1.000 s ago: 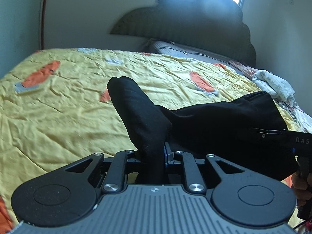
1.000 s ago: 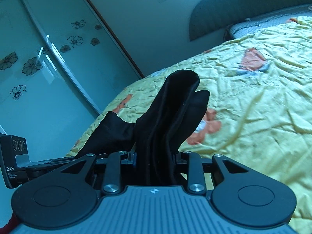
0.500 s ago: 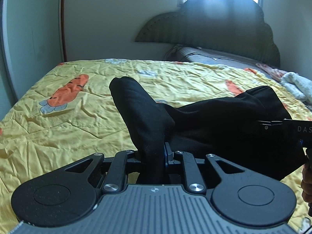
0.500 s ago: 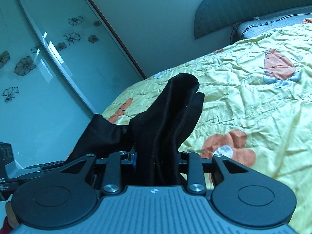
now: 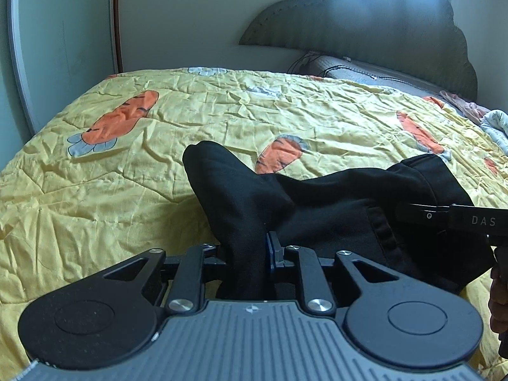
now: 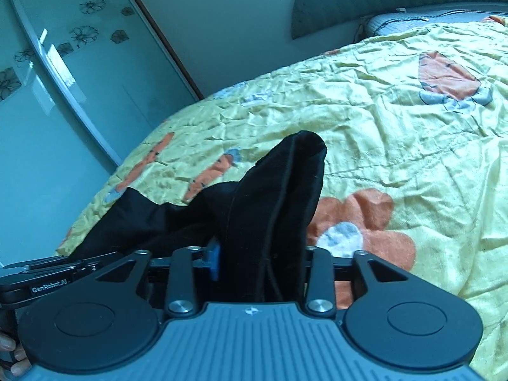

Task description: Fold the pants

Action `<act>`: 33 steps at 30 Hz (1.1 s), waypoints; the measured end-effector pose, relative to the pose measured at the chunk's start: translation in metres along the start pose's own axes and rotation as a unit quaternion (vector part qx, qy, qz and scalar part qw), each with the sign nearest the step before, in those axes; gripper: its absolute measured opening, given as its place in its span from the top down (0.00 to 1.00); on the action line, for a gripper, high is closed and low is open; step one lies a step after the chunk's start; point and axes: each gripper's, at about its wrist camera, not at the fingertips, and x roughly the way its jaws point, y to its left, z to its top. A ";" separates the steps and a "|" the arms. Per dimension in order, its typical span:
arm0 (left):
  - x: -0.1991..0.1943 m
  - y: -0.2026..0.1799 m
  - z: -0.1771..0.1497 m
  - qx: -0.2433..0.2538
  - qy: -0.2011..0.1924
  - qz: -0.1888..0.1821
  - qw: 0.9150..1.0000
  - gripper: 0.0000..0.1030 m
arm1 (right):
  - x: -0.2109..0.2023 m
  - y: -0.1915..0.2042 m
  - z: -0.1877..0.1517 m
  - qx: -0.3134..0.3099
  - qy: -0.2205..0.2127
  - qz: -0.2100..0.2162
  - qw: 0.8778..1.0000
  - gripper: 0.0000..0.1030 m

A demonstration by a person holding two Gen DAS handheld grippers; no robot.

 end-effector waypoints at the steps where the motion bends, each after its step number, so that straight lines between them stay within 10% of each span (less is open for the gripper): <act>1: 0.001 0.000 -0.001 0.000 0.003 0.003 1.000 0.73 | 0.000 0.000 0.000 0.000 0.001 -0.009 1.000 0.52; 12: -0.025 0.039 -0.025 -0.057 0.010 0.026 0.998 0.40 | -0.067 0.027 -0.021 -0.106 -0.086 -0.099 0.986 0.36; 15: -0.032 0.046 -0.033 -0.075 0.009 0.026 0.997 0.40 | -0.065 0.052 -0.039 -0.188 -0.043 -0.036 0.980 0.36; 18: -0.029 0.042 -0.037 -0.061 0.008 0.046 0.997 0.37 | -0.041 0.064 -0.055 -0.243 -0.001 -0.066 0.968 0.36; 33: -0.051 0.008 -0.050 -0.050 0.011 0.056 0.997 0.31 | -0.056 0.073 -0.068 -0.190 -0.040 -0.083 0.977 0.28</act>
